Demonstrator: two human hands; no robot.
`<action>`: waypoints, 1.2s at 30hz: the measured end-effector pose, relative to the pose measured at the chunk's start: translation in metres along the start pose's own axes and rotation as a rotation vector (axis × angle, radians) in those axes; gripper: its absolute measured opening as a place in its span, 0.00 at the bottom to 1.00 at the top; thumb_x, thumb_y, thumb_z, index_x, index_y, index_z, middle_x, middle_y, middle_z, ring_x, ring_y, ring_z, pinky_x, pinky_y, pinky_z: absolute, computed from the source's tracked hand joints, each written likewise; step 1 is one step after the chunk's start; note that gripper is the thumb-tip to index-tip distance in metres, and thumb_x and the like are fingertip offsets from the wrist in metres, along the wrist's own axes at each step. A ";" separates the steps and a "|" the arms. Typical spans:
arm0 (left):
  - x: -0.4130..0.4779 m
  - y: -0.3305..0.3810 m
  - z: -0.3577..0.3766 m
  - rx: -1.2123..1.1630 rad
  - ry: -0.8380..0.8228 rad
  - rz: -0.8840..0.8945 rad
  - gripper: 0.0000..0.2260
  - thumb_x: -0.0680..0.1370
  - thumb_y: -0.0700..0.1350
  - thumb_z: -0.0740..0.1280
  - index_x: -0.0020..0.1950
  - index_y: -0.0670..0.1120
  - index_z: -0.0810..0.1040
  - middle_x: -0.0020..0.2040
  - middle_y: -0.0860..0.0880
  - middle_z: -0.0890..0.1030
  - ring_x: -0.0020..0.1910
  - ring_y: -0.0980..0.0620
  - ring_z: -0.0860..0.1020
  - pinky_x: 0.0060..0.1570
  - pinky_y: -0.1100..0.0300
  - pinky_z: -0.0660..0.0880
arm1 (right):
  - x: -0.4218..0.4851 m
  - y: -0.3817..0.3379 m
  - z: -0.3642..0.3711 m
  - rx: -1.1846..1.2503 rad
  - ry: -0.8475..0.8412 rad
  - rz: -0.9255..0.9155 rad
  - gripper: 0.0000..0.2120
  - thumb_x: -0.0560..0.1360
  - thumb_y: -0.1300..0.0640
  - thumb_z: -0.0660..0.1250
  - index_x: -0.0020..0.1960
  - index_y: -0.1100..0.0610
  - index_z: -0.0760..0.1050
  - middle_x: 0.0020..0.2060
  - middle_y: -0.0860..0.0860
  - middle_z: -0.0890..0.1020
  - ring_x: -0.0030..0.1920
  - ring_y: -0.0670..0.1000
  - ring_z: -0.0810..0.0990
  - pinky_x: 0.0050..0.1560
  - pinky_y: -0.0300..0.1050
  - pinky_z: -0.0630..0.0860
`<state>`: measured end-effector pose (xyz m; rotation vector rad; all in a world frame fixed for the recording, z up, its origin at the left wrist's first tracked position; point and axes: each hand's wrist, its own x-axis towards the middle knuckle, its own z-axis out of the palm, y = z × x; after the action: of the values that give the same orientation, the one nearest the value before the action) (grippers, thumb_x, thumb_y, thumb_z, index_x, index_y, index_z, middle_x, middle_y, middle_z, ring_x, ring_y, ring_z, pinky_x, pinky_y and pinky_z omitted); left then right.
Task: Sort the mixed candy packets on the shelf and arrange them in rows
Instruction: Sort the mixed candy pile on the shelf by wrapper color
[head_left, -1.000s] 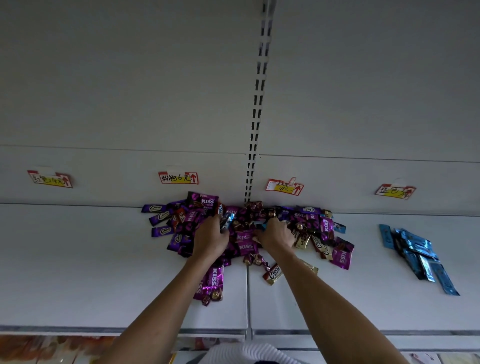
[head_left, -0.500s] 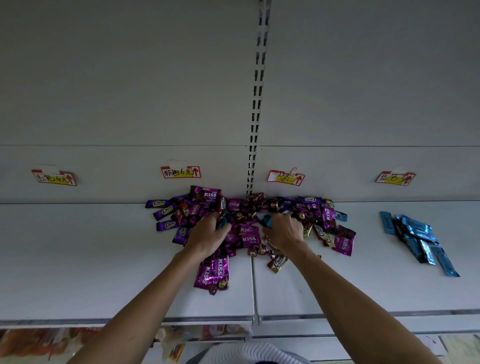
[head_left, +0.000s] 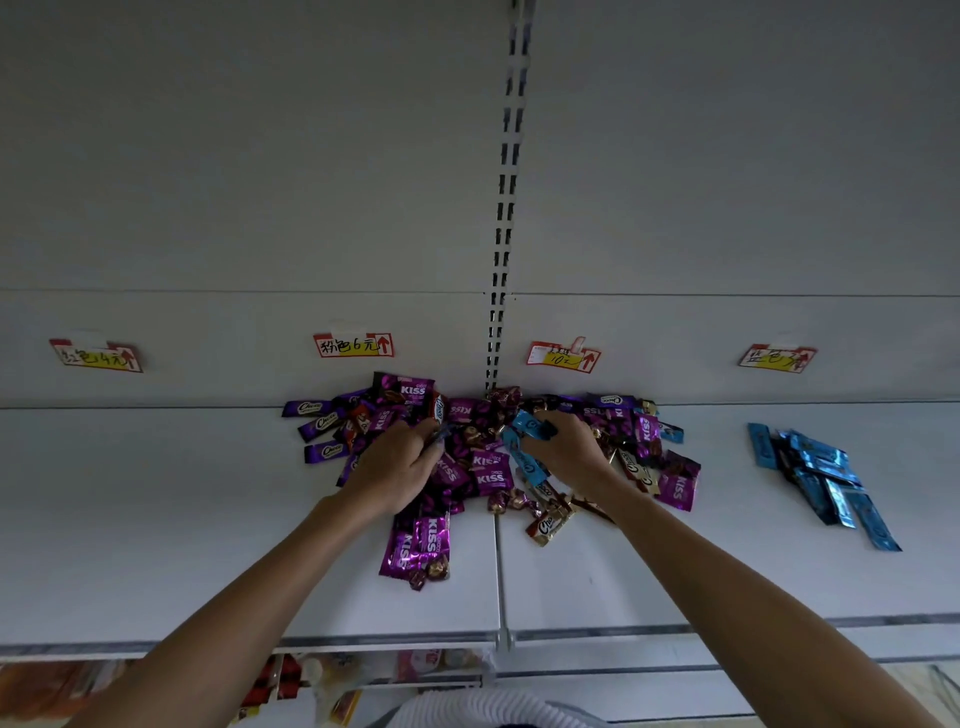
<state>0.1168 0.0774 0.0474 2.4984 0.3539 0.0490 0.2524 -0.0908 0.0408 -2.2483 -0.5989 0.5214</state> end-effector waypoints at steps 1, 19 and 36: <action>0.001 0.001 -0.001 -0.040 -0.008 -0.007 0.12 0.82 0.44 0.55 0.38 0.50 0.65 0.30 0.46 0.69 0.29 0.43 0.69 0.28 0.59 0.63 | 0.001 -0.001 0.000 0.046 -0.030 0.027 0.13 0.75 0.61 0.66 0.58 0.62 0.73 0.47 0.54 0.77 0.41 0.48 0.76 0.31 0.32 0.71; -0.005 0.017 -0.013 -0.391 -0.006 -0.301 0.08 0.82 0.46 0.52 0.45 0.47 0.66 0.30 0.50 0.63 0.27 0.54 0.62 0.27 0.63 0.58 | -0.019 -0.012 -0.011 0.527 -0.212 0.039 0.14 0.80 0.59 0.58 0.65 0.50 0.70 0.39 0.53 0.72 0.24 0.42 0.65 0.23 0.33 0.63; -0.080 0.111 0.008 -0.630 0.049 -0.111 0.10 0.80 0.38 0.56 0.41 0.43 0.72 0.29 0.45 0.75 0.24 0.56 0.72 0.22 0.65 0.68 | -0.186 0.004 -0.054 0.350 0.334 0.036 0.13 0.77 0.63 0.59 0.55 0.46 0.73 0.38 0.53 0.78 0.30 0.48 0.69 0.30 0.43 0.67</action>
<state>0.0669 -0.0348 0.1086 1.8551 0.4207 0.1523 0.1322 -0.2271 0.1069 -1.9544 -0.2715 0.2362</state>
